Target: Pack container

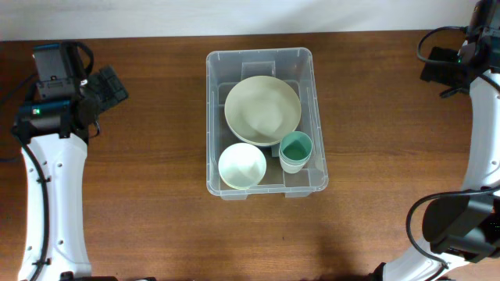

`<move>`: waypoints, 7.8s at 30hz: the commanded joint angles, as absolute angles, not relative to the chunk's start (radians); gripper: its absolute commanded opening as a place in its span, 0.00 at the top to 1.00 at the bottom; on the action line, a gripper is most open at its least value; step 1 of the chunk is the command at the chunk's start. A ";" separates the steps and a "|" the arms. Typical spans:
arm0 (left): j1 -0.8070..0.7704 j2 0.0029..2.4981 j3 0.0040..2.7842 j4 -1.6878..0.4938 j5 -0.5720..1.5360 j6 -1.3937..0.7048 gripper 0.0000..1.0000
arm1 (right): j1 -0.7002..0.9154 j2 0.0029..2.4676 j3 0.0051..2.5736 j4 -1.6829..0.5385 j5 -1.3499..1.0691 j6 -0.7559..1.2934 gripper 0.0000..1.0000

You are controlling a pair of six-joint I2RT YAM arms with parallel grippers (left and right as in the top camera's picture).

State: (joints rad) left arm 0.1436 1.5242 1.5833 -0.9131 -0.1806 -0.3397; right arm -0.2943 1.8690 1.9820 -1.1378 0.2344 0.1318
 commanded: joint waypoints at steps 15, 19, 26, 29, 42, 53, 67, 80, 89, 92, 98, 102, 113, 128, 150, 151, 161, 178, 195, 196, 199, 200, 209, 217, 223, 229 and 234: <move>0.149 1.505 1.598 -0.913 -0.180 -0.355 0.01 | -0.295 1.871 1.982 -1.138 0.233 0.140 0.01; 0.149 1.505 1.598 -0.913 -0.180 -0.355 0.01 | -0.295 1.871 1.982 -1.138 0.233 0.140 0.01; 0.149 1.505 1.598 -0.913 -0.180 -0.355 0.01 | -0.295 1.871 1.982 -1.138 0.233 0.140 0.01; 0.149 1.505 1.598 -0.913 -0.180 -0.355 0.01 | -0.295 1.871 1.982 -1.138 0.233 0.140 0.01; 0.149 1.505 1.598 -0.913 -0.180 -0.355 0.01 | -0.295 1.871 1.982 -1.138 0.233 0.140 0.01; 0.149 1.505 1.598 -0.913 -0.180 -0.355 0.01 | -0.300 1.729 1.982 -1.098 0.309 0.141 0.01; 0.149 1.505 1.598 -0.913 -0.180 -0.355 0.00 | -0.300 1.152 1.909 -1.054 0.063 0.140 0.01; 0.149 1.505 1.598 -0.913 -0.180 -0.355 0.01 | -0.302 0.516 0.945 -0.495 -0.020 0.140 0.01; 0.149 1.505 1.598 -0.913 -0.180 -0.355 0.01 | -0.290 0.259 0.334 0.016 -0.105 0.140 0.01; 0.149 1.505 1.598 -0.913 -0.180 -0.355 0.01 | -0.255 0.197 0.254 0.042 -0.104 0.136 0.01; 0.149 1.505 1.598 -0.913 -0.180 -0.355 0.01 | -0.212 0.129 0.184 0.042 -0.102 0.101 0.01; 0.149 1.505 1.598 -0.913 -0.180 -0.355 0.01 | -0.189 0.094 0.145 0.043 -0.105 0.078 0.01; 0.149 1.505 1.598 -0.913 -0.180 -0.355 0.01 | -0.183 0.003 0.025 0.184 -0.110 0.080 0.01; 0.149 1.505 1.598 -0.913 -0.180 -0.355 0.00 | -0.181 0.003 0.006 -0.055 -0.147 0.086 0.01; 0.149 1.505 1.598 -0.913 -0.180 -0.355 0.01 | -0.182 0.006 0.006 -0.065 -0.139 0.083 0.01; 0.149 1.505 1.598 -0.913 -0.180 -0.355 0.01 | -0.182 0.006 0.006 -0.065 -0.139 0.083 0.01; 0.149 1.505 1.598 -0.913 -0.180 -0.355 0.01 | -0.182 0.006 0.006 -0.065 -0.139 0.083 0.01; 0.149 1.473 1.598 -0.982 -0.173 -0.340 0.01 | -0.182 0.006 0.006 -0.065 -0.139 0.083 0.01; 0.149 0.879 1.547 -1.248 -0.294 -0.340 0.01 | -0.182 0.006 0.006 -0.065 -0.139 0.083 0.01; 0.149 0.841 1.524 -1.254 -0.299 -0.340 0.01 | -0.182 0.006 0.006 -0.065 -0.139 0.083 0.01; 0.149 0.731 1.433 -1.256 -0.321 -0.341 0.01 | -0.182 0.006 0.006 -0.065 -0.139 0.083 0.01; 0.149 0.697 1.396 -1.249 -0.333 -0.341 0.01 | -0.182 0.006 0.006 -0.065 -0.139 0.083 0.02; 0.186 0.367 0.890 -0.856 -0.400 -0.344 0.01 | -0.182 0.006 0.006 -0.065 -0.139 0.083 0.01; 0.161 0.207 0.455 -0.352 -0.342 -0.344 0.01 | -0.182 0.006 0.006 -0.065 -0.139 0.083 0.01; 0.122 0.189 0.218 -0.002 -0.234 -0.344 0.01 | -0.182 0.006 0.006 -0.065 -0.139 0.083 0.01; 0.077 0.189 0.105 0.144 -0.212 -0.344 0.01 | -0.182 0.006 0.006 -0.065 -0.139 0.083 0.01; 0.055 0.180 0.081 0.125 -0.185 -0.343 0.01 | -0.182 0.006 0.006 -0.065 -0.139 0.083 0.01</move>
State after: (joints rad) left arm 0.0685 0.1993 0.1005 0.1246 -0.2226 -0.3412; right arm -0.1875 0.0139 0.0101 -0.0597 -0.1333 0.0818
